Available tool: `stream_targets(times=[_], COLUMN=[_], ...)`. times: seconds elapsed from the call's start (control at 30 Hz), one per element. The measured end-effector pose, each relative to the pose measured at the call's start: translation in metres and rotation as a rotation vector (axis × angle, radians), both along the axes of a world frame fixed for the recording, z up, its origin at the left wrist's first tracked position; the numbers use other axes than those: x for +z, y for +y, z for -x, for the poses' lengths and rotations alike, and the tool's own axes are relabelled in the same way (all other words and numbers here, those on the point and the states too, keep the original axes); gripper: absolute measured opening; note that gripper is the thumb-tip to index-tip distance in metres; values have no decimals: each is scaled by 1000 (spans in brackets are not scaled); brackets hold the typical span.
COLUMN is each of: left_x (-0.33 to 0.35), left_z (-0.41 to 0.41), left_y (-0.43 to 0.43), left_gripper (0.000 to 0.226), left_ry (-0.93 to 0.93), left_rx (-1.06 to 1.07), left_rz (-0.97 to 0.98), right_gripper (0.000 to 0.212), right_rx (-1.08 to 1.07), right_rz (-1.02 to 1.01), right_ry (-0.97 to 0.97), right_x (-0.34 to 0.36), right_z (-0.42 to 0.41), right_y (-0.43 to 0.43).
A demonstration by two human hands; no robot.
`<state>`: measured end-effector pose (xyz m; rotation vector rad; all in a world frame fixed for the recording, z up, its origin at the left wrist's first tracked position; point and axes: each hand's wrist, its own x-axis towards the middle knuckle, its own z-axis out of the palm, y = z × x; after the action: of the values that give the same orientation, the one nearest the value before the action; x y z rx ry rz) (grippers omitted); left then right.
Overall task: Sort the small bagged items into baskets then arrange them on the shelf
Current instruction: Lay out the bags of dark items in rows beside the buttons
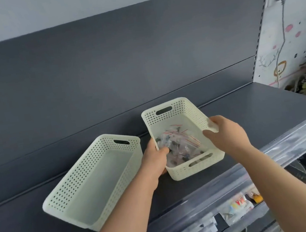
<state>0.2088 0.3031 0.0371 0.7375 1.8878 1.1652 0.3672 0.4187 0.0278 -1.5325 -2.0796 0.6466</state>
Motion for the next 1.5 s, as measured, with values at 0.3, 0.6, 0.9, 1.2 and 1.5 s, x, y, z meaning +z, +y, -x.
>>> stream_targets(times=[0.3,0.6,0.9,1.2,1.5], left_x=[61,48,39,25,2], left_z=[48,125,204,289,393], left_y=[-81,-271,-483,-546,-544], left_gripper=[30,29,43,50,48], left_ry=[116,126,204,161,75], left_rx=[161,462,752,768,667], left_rz=[-238,-175,-33,57,149], right_gripper=[46,44,46,44,44], right_rx=[142,467,737,766,700], right_rz=[-206,-161,-21,89,139], right_ry=[145,116,142,76,4], right_x=[66,50,25,5,-19], right_z=[63,188,313,392,463], right_y=[-67,-220,-416,-487,-495])
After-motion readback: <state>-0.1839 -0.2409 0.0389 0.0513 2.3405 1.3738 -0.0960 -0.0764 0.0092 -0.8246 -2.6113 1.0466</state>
